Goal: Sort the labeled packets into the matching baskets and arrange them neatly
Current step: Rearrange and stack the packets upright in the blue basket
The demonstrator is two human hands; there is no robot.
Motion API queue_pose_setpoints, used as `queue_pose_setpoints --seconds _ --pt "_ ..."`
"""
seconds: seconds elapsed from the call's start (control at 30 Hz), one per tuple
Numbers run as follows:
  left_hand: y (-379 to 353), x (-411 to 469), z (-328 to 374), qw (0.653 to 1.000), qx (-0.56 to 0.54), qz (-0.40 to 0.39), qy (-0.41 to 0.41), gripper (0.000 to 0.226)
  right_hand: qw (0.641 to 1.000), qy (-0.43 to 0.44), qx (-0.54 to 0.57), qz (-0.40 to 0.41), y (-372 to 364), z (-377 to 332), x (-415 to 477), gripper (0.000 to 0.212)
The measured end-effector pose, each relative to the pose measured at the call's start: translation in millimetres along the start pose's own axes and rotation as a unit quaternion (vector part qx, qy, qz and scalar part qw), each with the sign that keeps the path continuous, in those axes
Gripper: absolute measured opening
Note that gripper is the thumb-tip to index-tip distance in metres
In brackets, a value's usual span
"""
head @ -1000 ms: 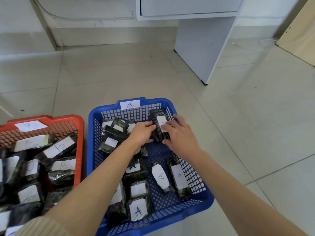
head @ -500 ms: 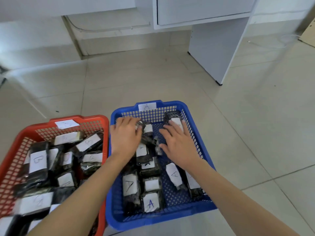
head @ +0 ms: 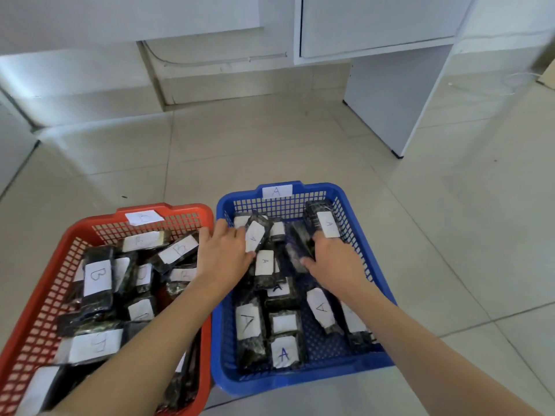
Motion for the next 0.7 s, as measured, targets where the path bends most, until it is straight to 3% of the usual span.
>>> queue_pose_setpoints --seconds 0.1,0.17,0.2,0.27,0.3,0.37,0.47,0.5,0.6,0.7 --pt "1.1 10.4 10.8 0.999 0.026 -0.012 0.031 0.036 0.987 0.006 -0.072 -0.141 -14.3 13.0 -25.6 0.037" --pt "1.3 16.0 8.9 0.997 -0.011 -0.023 0.067 0.028 0.979 0.001 -0.072 -0.192 -25.8 18.6 -32.9 0.031" --pt "2.4 18.0 7.6 0.996 -0.036 -0.022 0.078 0.024 0.981 -0.001 -0.061 -0.184 -26.3 19.7 -32.7 0.032" --pt "11.1 19.5 5.0 0.988 -0.125 -0.001 0.089 0.02 0.996 0.01 -0.029 -0.079 -12.4 20.8 -24.7 0.036" --pt "18.4 18.8 3.2 0.972 -0.212 0.014 0.104 0.019 1.0 0.022 -0.019 -0.004 -0.2 22.3 -19.1 0.034" --pt "26.1 19.1 4.2 0.9 -0.407 0.007 0.155 0.016 0.993 0.036 -0.028 0.111 21.2 31.3 -8.6 0.03" --pt "9.7 22.2 33.2 0.758 -0.602 -0.107 0.226 0.017 0.987 0.019 -0.074 0.144 30.5 51.0 5.4 0.039" --pt "1.6 23.8 46.5 0.728 -0.628 -0.142 0.237 0.019 0.988 0.011 -0.075 0.133 27.0 56.6 8.5 0.043" --pt "-17.3 30.7 79.6 0.697 -0.648 -0.182 0.246 0.029 0.996 -0.018 -0.011 0.085 11.2 68.4 7.4 0.056" --pt "-25.2 36.6 104.1 0.694 -0.657 -0.179 0.235 0.034 0.996 -0.019 0.03 0.086 3.4 74.8 4.9 0.066"
Point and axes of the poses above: each hand's wrist, its own x-axis towards the middle knuckle, its own y-axis out of the back of the hand, z = x × y, the point moved 7 cm from there along x, towards the middle knuckle, and after that the axes turned 9 degrees about y, right-handed, at the moved point
